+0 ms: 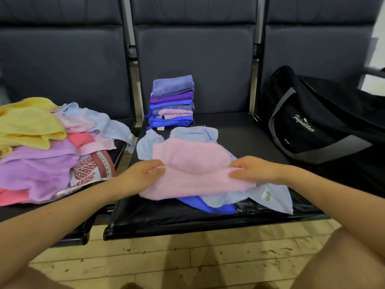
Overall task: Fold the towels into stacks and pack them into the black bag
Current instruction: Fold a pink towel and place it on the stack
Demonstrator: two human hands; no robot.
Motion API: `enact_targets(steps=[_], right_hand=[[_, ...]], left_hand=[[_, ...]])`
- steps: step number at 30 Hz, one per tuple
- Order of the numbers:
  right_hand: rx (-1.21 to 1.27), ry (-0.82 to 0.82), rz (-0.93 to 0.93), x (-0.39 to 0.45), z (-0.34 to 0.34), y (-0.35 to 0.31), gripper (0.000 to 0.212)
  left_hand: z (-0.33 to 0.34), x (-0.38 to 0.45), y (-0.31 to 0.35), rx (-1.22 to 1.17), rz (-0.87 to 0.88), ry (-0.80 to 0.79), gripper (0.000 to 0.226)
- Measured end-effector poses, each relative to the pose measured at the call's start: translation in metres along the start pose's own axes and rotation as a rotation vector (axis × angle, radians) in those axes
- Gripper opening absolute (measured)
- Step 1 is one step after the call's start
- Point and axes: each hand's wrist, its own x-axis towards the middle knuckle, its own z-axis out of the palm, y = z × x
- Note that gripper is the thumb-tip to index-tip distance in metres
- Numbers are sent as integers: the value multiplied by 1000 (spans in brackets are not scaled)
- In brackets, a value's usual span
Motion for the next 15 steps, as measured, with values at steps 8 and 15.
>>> enact_targets(steps=[8,15], right_hand=[[158,278,-39,16,-13,2,22],[245,553,13,59,-18,5,14]], left_hand=[[-7,22,-1,112,-25,231,25],[-14,63,-8,131,-67,436,24]])
